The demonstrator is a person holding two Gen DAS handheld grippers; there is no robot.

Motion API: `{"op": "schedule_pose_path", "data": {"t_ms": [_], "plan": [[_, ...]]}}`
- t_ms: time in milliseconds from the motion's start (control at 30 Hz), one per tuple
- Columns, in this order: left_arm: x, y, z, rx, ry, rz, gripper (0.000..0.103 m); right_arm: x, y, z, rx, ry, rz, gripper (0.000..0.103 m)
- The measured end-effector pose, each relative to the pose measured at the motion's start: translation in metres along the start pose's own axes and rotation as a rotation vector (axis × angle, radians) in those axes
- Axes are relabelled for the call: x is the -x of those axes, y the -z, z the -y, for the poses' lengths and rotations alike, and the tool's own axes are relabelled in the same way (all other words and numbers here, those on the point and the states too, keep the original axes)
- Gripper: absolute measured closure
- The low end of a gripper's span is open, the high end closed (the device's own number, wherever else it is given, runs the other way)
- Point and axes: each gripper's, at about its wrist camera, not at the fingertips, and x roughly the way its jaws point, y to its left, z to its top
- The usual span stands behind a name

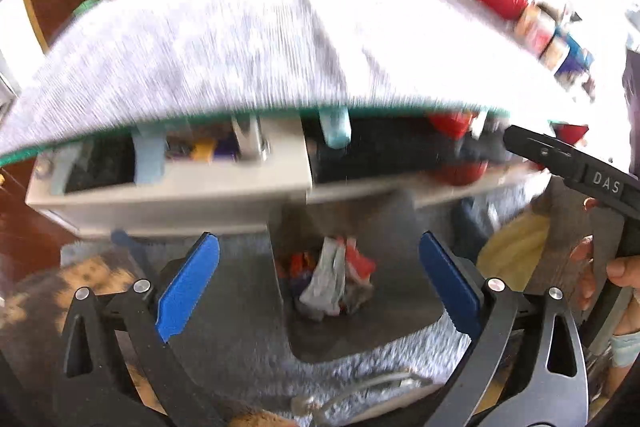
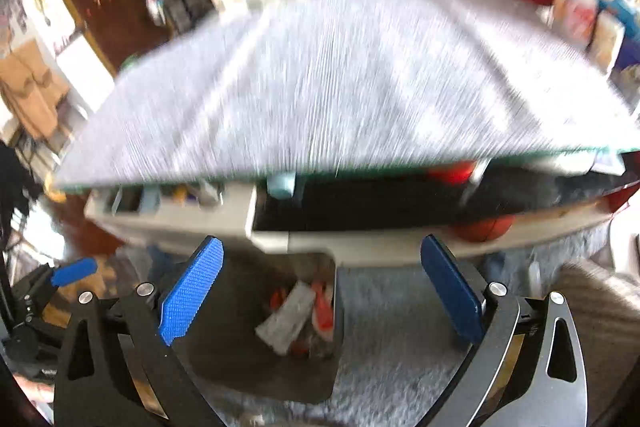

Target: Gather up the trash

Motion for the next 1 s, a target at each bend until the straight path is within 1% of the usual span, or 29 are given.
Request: {"op": "schedule_pose_path", "data": {"t_ms": [67, 200, 267, 333, 467, 533, 633, 800, 933, 1000], "plan": [[0.021, -0.01, 0.0, 0.008, 0.001, 0.067, 0.008, 0.018, -0.008, -0.001, 0.012, 0.02, 0.058, 0.003], [0.072, -0.03, 0.005, 0.0, -0.021, 0.239, 0.008, 0.061, -0.025, -0.005, 0.042, 0.082, 0.186, 0.003], [0.096, -0.038, 0.008, -0.012, -0.049, 0.312, 0.008, 0.078, -0.033, -0.007, 0.048, 0.098, 0.237, 0.003], [0.115, -0.044, 0.012, -0.024, -0.057, 0.374, 0.008, 0.095, -0.04, -0.01, 0.063, 0.118, 0.288, 0.003], [0.143, -0.049, 0.017, -0.033, -0.077, 0.465, 0.008, 0.125, -0.045, -0.013, 0.067, 0.156, 0.359, 0.003], [0.152, -0.049, 0.019, -0.029, -0.085, 0.495, 0.008, 0.138, -0.046, -0.012, 0.049, 0.162, 0.389, 0.003], [0.157, -0.045, 0.023, -0.028, -0.091, 0.511, 0.008, 0.15, -0.043, -0.014, 0.045, 0.178, 0.418, 0.003], [0.16, -0.039, 0.029, -0.034, -0.085, 0.514, 0.008, 0.155, -0.035, -0.019, 0.049, 0.194, 0.429, 0.003], [0.167, -0.036, 0.026, -0.022, -0.098, 0.538, 0.008, 0.156, -0.032, -0.023, 0.057, 0.192, 0.433, 0.003], [0.169, -0.036, 0.024, -0.016, -0.097, 0.548, 0.008, 0.158, -0.03, -0.028, 0.074, 0.207, 0.441, 0.003]]}}
